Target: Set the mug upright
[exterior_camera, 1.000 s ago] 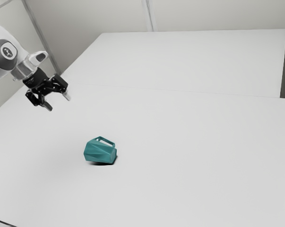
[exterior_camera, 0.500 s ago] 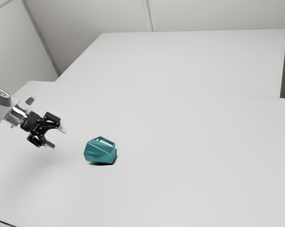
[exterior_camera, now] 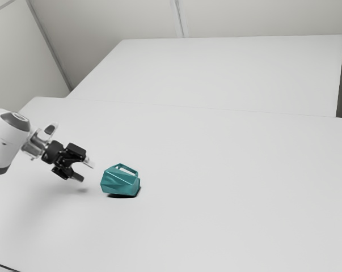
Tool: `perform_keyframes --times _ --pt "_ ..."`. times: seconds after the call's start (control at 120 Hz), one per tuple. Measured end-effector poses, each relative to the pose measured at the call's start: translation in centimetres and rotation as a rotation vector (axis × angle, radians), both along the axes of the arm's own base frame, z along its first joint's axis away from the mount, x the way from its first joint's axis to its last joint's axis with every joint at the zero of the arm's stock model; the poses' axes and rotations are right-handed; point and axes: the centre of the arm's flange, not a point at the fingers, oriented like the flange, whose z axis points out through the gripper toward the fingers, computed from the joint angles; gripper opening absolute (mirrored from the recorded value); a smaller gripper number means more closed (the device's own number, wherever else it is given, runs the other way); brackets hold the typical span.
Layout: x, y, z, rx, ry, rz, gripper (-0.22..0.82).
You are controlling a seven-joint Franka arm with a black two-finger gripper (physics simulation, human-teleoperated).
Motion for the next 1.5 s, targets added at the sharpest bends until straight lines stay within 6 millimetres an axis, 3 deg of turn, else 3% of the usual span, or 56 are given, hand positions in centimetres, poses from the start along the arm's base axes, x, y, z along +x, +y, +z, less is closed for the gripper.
perform_keyframes --times 0.408,0.533,0.85,1.217,1.358,1.5 --pt "1.5 -1.7 -1.6 -0.106 -0.104 0.010 0.60" --pt "2.0 -3.1 -0.7 -0.121 -0.142 -0.012 0.60" --pt "0.5 -4.5 -0.6 -0.146 -0.164 -0.026 0.60" --pt "1.2 -6.6 -1.2 -0.135 -0.171 -0.065 0.54" --pt "1.5 -7.1 -1.6 -0.133 -0.170 -0.068 0.49" --pt "1.5 -7.1 -1.7 -0.131 -0.171 -0.065 0.35"
